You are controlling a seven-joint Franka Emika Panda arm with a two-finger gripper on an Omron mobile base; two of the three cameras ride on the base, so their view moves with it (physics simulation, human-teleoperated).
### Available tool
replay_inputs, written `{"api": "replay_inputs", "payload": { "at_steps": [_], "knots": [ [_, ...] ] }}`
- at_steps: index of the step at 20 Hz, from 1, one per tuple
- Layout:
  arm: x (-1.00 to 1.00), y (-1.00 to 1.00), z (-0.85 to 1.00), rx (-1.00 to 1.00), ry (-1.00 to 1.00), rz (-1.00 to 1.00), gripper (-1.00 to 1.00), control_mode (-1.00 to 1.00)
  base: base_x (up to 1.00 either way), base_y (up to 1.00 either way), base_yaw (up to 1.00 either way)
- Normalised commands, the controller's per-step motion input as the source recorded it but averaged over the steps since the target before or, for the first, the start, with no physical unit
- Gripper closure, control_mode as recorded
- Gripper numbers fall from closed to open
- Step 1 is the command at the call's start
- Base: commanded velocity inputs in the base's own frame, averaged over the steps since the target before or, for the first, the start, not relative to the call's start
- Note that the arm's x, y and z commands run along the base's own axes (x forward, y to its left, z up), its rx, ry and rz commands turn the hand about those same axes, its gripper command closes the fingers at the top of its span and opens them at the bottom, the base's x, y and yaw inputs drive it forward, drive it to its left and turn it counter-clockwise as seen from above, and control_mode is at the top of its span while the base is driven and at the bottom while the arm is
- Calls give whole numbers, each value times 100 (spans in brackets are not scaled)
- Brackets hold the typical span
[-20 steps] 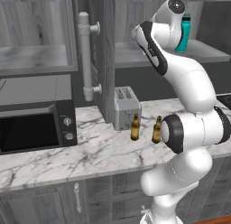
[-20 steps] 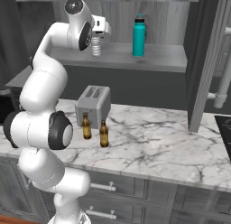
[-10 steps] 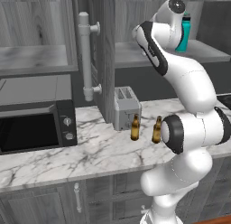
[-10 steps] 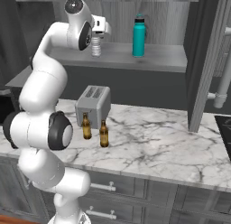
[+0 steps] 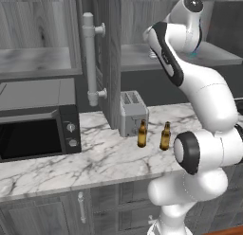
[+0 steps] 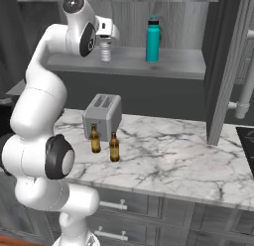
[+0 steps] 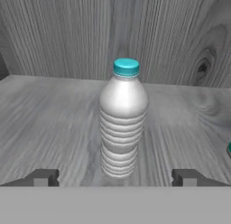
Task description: Sort all alcoholic drinks to one cabinet, and non-alcoholic drinks to the other.
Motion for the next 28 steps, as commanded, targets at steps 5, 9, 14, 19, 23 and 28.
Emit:
{"api": "replay_inputs", "payload": {
  "at_steps": [5,9,14,19,23,28],
  "knots": [
    [-49,0,0,0,0,-2,-100,-100,0,0,0],
    [-58,0,0,0,0,-2,-100,-100,0,0,0],
    [-63,0,-5,0,-1,-2,-100,-100,0,0,0],
    [-63,0,-16,0,-1,-1,-100,-100,0,0,0],
    [-56,0,-19,0,-1,0,-100,-100,0,0,0],
    [-42,0,-19,0,-1,0,-100,-100,0,0,0]
  ]
}}
